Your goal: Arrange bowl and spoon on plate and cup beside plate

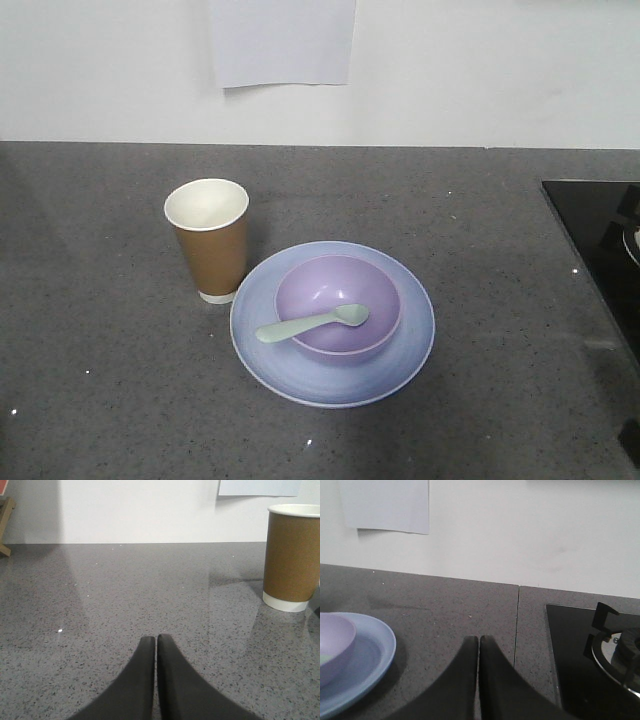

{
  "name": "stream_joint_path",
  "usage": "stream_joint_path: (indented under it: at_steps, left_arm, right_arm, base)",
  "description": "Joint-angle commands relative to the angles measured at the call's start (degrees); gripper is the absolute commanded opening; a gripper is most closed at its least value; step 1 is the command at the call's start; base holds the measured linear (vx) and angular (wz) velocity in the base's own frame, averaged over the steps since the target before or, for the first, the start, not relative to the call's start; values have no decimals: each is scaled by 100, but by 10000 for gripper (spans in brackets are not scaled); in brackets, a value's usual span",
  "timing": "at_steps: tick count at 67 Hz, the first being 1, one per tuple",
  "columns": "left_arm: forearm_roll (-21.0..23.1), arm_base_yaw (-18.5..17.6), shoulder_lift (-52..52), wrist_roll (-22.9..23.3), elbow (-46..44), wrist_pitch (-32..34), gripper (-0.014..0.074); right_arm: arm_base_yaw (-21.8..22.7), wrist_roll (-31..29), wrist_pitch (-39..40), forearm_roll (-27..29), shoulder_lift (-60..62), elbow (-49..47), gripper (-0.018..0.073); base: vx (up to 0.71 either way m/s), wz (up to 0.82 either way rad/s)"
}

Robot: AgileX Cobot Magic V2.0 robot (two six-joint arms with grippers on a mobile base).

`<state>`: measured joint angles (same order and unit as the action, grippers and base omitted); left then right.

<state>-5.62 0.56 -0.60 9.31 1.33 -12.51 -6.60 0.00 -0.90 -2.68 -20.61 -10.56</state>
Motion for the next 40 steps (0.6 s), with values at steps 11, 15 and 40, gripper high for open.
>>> stream_joint_path:
  at_steps: [11,15,40]
  left_arm:
    - [7,-8,-81,23,-102,400,-6]
    - [7,-8,-81,23,-102,400,-6]
    - [7,-8,-81,23,-102,400,-6]
  right_arm:
    - [220,-37,460,-201,1289,993,-6]
    - [313,0,460,-225,1565,1131,-6]
    - [453,0,90,-183,2180,1275,-6]
  base:
    - [0,0]
    - [0,0]
    - [0,0]
